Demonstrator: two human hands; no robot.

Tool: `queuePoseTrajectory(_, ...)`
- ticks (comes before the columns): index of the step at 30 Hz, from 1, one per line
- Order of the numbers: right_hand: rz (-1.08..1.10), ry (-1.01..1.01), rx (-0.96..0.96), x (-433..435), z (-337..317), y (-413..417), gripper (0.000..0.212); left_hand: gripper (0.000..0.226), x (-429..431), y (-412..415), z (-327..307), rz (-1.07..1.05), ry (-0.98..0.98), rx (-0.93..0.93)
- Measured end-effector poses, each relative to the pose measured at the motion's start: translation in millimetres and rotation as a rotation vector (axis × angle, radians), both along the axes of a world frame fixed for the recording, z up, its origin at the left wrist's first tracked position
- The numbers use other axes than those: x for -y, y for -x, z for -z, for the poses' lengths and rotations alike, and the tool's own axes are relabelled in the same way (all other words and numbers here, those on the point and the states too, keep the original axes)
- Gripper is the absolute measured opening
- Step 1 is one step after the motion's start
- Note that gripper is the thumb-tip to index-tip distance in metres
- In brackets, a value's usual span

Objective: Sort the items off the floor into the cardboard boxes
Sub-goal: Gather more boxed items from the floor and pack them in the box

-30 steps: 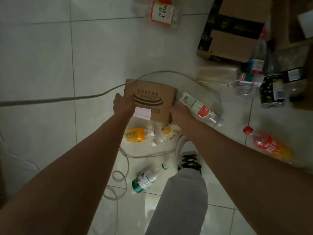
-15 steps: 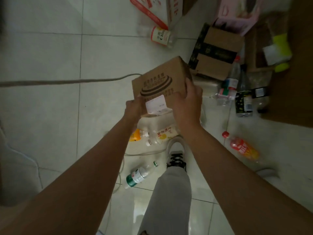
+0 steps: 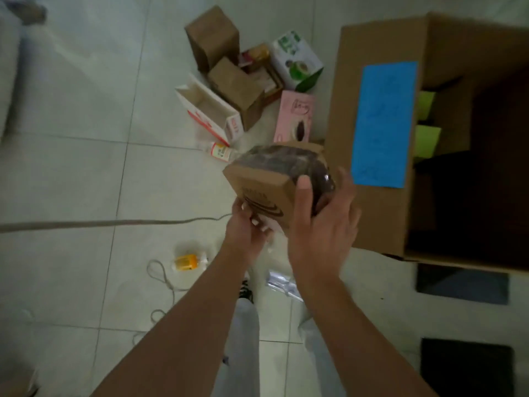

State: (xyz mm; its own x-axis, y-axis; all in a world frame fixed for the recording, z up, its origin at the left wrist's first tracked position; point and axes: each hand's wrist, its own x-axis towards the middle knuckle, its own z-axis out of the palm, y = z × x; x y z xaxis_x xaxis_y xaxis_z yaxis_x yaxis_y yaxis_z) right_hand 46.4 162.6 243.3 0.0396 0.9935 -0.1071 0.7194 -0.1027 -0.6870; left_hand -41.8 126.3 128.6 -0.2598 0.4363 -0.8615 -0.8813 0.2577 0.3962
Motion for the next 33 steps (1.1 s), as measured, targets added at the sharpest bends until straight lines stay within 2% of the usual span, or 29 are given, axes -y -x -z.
queuePoseTrajectory(2,0.013,0.137,-0.037,-19,-41,-23,0.074,0.019,-18,3,-48,-0.053,-0.028,0.059)
queuePoseTrajectory(5,0.020,0.267,-0.117,-44,-95,-55,0.073,0.047,-49,2,-118,-0.069,-0.086,0.094)
queuePoseTrajectory(6,0.039,0.278,-0.201,-50,-114,-64,0.068,0.053,-59,-1,-142,-0.064,-0.111,0.080)
queuePoseTrajectory(8,0.068,0.277,-0.348,-54,-152,-80,0.061,0.047,-73,-7,-192,-0.039,-0.198,0.011)
queuePoseTrajectory(11,0.073,0.307,-0.479,-54,-206,-98,0.070,0.048,-85,-12,-259,-0.010,-0.231,-0.138)
queuePoseTrajectory(16,-0.068,0.204,-0.331,-52,-267,-111,0.076,0.049,-98,-5,-332,0.108,-0.356,-0.340)
queuePoseTrajectory(19,-0.146,0.177,-0.294,-46,-280,-103,0.092,0.046,-102,-3,-353,0.236,-0.414,-0.384)
queuePoseTrajectory(22,-0.154,0.142,-0.005,-48,-276,-95,0.103,0.048,-101,-11,-354,0.319,-0.378,-0.408)
queuePoseTrajectory(24,-0.155,0.133,0.089,-48,-271,-93,0.100,0.051,-99,-19,-349,0.315,-0.315,-0.442)
queuePoseTrajectory(26,-0.164,0.193,-0.044,-48,-262,-94,0.082,0.053,-99,-29,-339,0.277,-0.270,-0.402)
queuePoseTrajectory(29,-0.104,0.333,-0.419,-57,-246,-105,0.053,0.058,-102,-50,-324,0.267,-0.212,-0.217)
queuePoseTrajectory(31,-0.031,0.371,-0.480,-68,-231,-123,0.051,0.064,-103,-72,-314,0.397,-0.144,-0.182)
queuePoseTrajectory(33,0.043,0.383,-0.431,-79,-212,-148,0.052,0.063,-110,-100,-306,0.542,-0.087,-0.214)
